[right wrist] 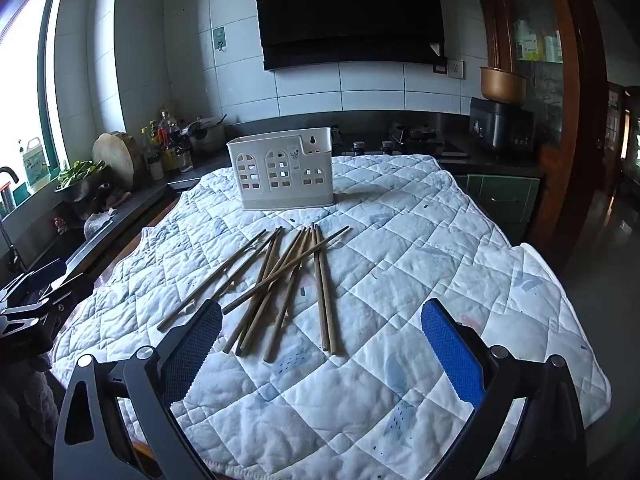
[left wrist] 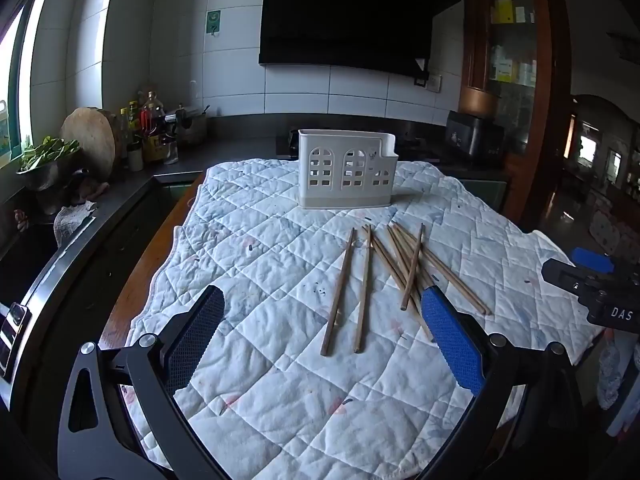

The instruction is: Organize utensils

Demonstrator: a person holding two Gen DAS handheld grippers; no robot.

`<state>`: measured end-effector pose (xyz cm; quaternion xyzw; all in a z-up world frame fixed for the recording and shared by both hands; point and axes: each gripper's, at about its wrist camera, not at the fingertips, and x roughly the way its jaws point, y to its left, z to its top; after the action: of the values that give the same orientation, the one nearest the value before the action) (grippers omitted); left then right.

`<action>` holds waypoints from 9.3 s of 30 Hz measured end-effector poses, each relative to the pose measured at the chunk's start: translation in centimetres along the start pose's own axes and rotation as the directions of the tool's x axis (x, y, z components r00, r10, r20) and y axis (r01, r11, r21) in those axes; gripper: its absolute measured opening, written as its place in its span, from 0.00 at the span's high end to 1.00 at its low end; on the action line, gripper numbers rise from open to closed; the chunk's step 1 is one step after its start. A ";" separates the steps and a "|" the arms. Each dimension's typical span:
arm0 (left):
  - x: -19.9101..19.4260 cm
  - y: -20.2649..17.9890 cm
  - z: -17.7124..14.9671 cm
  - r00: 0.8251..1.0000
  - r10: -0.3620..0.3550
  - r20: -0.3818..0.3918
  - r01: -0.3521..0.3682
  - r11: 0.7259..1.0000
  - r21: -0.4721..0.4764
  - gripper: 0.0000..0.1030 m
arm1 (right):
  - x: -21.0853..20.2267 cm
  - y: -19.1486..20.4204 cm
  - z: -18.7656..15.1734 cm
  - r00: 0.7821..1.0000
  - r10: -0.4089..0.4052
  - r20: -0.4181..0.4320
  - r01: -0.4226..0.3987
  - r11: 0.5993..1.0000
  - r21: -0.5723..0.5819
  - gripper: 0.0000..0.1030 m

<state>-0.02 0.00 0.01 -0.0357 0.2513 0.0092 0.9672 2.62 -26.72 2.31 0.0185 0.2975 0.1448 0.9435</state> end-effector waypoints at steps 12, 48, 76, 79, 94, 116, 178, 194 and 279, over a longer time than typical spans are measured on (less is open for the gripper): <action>-1.2 0.0 0.8 1.000 0.011 0.009 -0.011 1.000 -0.003 0.05 | -1.7 0.3 -0.4 1.000 0.007 0.026 -0.007 1.000 0.004 0.06; -2.3 -0.6 0.6 0.999 0.010 0.031 -0.011 1.000 0.022 0.05 | -2.3 0.8 0.0 0.999 0.024 0.031 -0.024 1.000 0.003 0.06; -1.0 -1.1 0.2 1.000 0.008 0.003 -0.008 1.000 0.027 0.05 | -1.6 1.1 0.0 0.999 0.033 0.025 -0.033 0.999 -0.001 0.06; -0.6 -1.2 0.1 1.000 0.008 -0.006 -0.007 1.000 0.028 0.05 | -1.1 0.8 0.0 0.999 0.038 0.019 -0.038 0.999 0.000 0.06; 1.8 -0.8 0.5 0.998 0.012 -0.061 -0.012 1.000 0.011 0.05 | 1.2 0.5 -0.3 0.998 0.054 -0.018 -0.054 0.998 0.008 0.06; 6.5 0.5 0.2 0.984 0.003 -0.179 -0.009 0.999 -0.035 0.05 | 5.2 -0.2 -0.2 0.993 -0.001 -0.120 -0.002 1.000 -0.026 0.06; 17.3 -7.3 0.1 0.877 -0.302 -0.374 0.346 0.937 0.055 0.70 | 13.0 -3.2 -0.5 0.965 -0.007 -0.262 0.009 1.000 0.004 0.07; 18.8 -6.5 -0.3 0.865 -0.297 -0.404 0.349 0.935 0.058 0.87 | 13.4 -3.3 -0.7 0.964 0.001 -0.265 0.003 1.000 0.014 0.07; 11.7 -2.3 5.5 0.921 -0.342 -0.185 0.358 0.932 0.057 0.95 | 13.2 -2.8 -1.5 0.959 0.054 -0.280 -0.056 0.998 0.001 0.93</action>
<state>12.95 -1.87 -0.73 -0.0374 0.3235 -0.1783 0.9285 12.78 -25.75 -6.61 0.0028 0.4266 0.1732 0.8877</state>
